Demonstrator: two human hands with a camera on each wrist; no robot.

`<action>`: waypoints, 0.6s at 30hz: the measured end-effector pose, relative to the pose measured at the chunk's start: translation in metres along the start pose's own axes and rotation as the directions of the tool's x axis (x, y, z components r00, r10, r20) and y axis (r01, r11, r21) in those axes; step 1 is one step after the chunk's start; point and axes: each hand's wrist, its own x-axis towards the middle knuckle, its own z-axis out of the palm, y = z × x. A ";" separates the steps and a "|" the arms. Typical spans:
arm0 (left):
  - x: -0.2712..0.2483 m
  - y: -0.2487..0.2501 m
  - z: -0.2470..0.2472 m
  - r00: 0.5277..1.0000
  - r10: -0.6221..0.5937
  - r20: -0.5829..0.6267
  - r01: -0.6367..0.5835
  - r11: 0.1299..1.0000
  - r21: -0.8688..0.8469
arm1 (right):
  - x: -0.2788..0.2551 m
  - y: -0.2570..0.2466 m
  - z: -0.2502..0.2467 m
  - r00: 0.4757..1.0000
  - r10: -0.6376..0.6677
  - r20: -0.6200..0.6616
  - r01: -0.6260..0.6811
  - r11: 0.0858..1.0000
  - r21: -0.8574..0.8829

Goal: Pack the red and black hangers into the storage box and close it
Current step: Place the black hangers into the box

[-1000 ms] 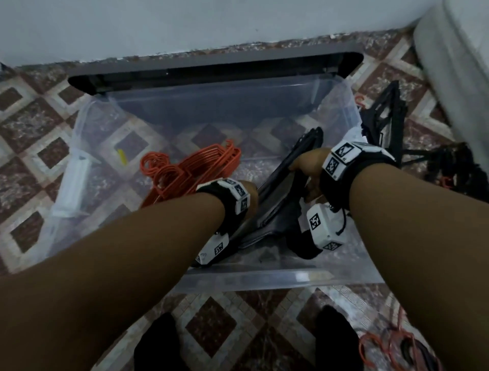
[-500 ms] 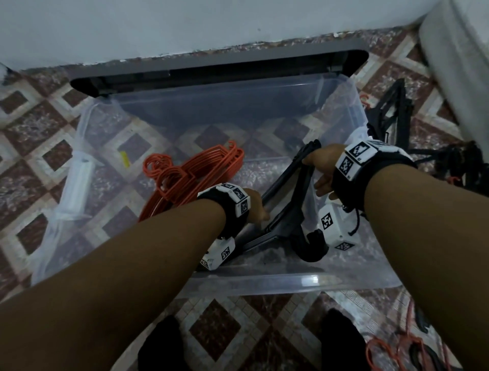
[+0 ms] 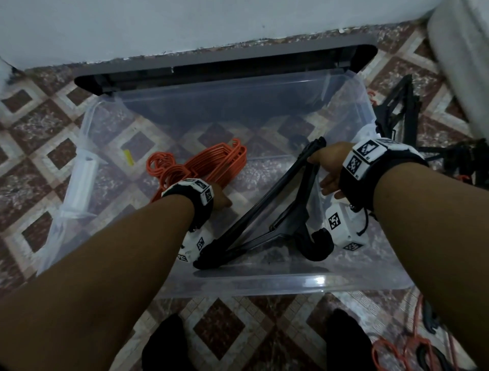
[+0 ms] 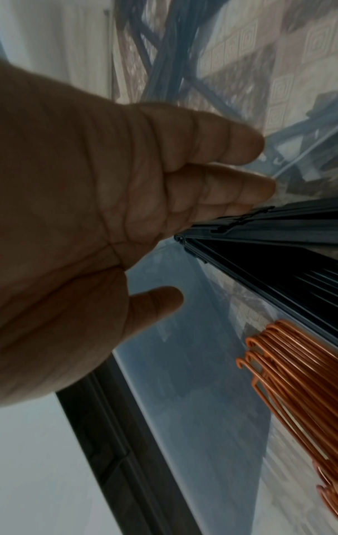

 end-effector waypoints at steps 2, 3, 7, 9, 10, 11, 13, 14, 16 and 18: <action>-0.001 0.005 0.000 1.000 0.028 0.014 -0.026 0.994 -0.106 | 0.001 0.000 0.001 1.000 -0.002 -0.005 0.002 1.000 -0.001; 0.000 0.006 -0.003 0.998 0.046 -0.031 -0.048 0.994 -0.093 | 0.001 0.000 0.001 1.000 0.000 -0.004 0.000 1.000 0.000; -0.004 0.007 -0.012 0.993 0.041 -0.108 -0.037 0.999 0.036 | 0.000 0.000 0.001 1.000 -0.001 -0.015 0.002 1.000 0.009; -0.003 0.013 -0.014 0.994 0.103 -0.029 -0.099 0.990 0.101 | 0.000 0.001 0.002 1.000 -0.003 -0.016 0.003 1.000 0.011; -0.003 0.015 -0.014 0.993 0.114 -0.001 -0.113 0.986 0.121 | 0.001 0.001 0.002 1.000 -0.005 -0.015 0.005 1.000 0.007; -0.001 0.013 -0.015 0.994 0.109 0.023 -0.111 0.988 0.107 | 0.002 0.001 0.002 1.000 -0.007 -0.013 0.007 1.000 0.003; -0.003 0.009 -0.016 0.990 0.088 -0.108 -0.073 0.987 0.141 | 0.002 0.001 0.003 1.000 -0.009 -0.008 0.009 1.000 0.001; -0.005 0.008 -0.017 0.977 0.049 -0.210 -0.014 0.987 0.163 | 0.001 0.001 0.002 1.000 -0.013 -0.010 0.013 1.000 0.005; -0.009 0.011 -0.018 0.937 0.005 -0.350 0.036 0.993 0.111 | 0.002 0.001 0.002 1.000 -0.021 -0.014 0.021 1.000 0.008; -0.012 0.016 -0.022 0.859 0.034 -0.510 -0.022 0.999 0.029 | 0.003 0.001 0.002 1.000 -0.022 -0.011 0.022 1.000 0.002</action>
